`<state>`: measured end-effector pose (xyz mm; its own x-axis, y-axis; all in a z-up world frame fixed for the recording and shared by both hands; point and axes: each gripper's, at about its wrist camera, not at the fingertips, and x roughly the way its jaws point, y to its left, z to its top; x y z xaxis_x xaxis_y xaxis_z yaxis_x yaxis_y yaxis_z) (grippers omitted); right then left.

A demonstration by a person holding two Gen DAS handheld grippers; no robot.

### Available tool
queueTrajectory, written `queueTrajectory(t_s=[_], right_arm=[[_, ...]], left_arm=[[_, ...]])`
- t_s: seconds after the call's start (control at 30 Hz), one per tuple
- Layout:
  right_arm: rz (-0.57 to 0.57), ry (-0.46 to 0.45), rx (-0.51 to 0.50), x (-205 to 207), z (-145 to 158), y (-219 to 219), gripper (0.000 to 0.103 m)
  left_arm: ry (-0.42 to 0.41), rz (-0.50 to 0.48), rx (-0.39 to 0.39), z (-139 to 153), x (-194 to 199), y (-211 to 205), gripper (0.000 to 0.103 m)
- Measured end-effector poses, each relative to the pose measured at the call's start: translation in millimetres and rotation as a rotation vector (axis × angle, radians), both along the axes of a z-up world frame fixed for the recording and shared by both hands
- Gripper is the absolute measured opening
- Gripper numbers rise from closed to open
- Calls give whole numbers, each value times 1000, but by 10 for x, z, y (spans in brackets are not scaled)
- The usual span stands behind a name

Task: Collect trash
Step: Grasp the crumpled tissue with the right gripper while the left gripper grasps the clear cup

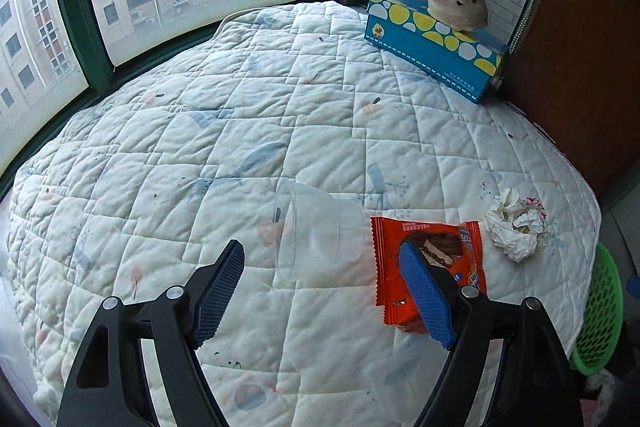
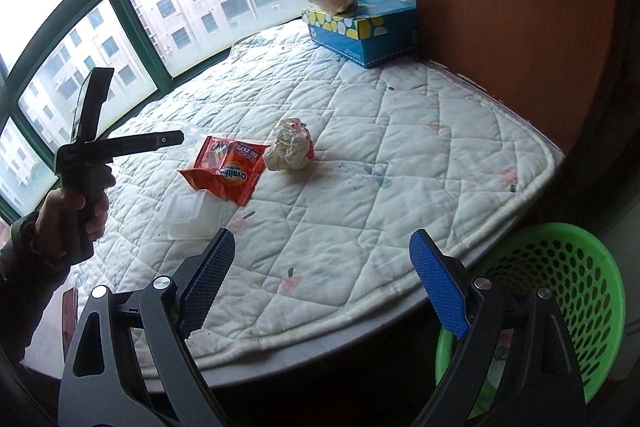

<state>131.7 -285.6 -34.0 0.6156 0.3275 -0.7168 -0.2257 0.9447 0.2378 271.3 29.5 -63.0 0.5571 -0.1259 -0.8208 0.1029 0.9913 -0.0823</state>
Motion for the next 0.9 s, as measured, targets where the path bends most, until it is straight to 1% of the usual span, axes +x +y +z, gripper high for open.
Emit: queueTrajectory(t_s=[0.1, 0.2, 0.23, 0.27, 0.3, 0.37, 0.4, 0.47, 0.5, 0.53, 0.57, 0.67, 0.77, 0.8, 0.83, 0.9], right_arm=[[17, 1, -13, 132, -21, 138, 88], [33, 4, -29, 282, -50, 272, 88], [35, 4, -36, 331, -61, 314, 88], [40, 7, -37, 379, -71, 357, 88], [44, 11, -34, 425, -83, 387, 88], [51, 17, -34, 528, -109, 455, 88], [55, 20, -37, 575, -124, 484, 88], [59, 23, -39, 669, -144, 547, 88], [61, 25, -40, 719, -158, 578, 88], [63, 26, -43, 763, -176, 606, 88], [63, 28, -45, 816, -193, 633, 88], [57, 38, -49, 972, -254, 707, 87], [45, 58, -54, 1131, -329, 757, 84], [38, 66, -57, 1176, -360, 768, 82], [32, 73, -57, 1214, -391, 779, 79], [26, 92, -60, 1290, -454, 805, 74]], left_arm=[[11, -15, -15, -67, 62, 29, 74], [18, -33, -21, -123, 120, 38, 73], [18, -40, -24, -135, 133, 37, 71], [20, -49, -31, -148, 148, 35, 66], [22, -58, -40, -156, 158, 41, 65], [25, -74, -60, -166, 175, 48, 57], [24, -83, -67, -169, 179, 46, 55], [26, -103, -76, -177, 179, 43, 44], [28, -113, -80, -183, 179, 44, 40], [31, -123, -86, -189, 177, 44, 34], [33, -131, -88, -194, 172, 47, 26], [39, -140, -98, -205, 161, 77, 17], [38, -138, -109, -197, 141, 130, 11], [35, -135, -106, -190, 132, 146, 9], [35, -133, -107, -185, 125, 168, 5], [32, -127, -111, -168, 109, 216, 4]])
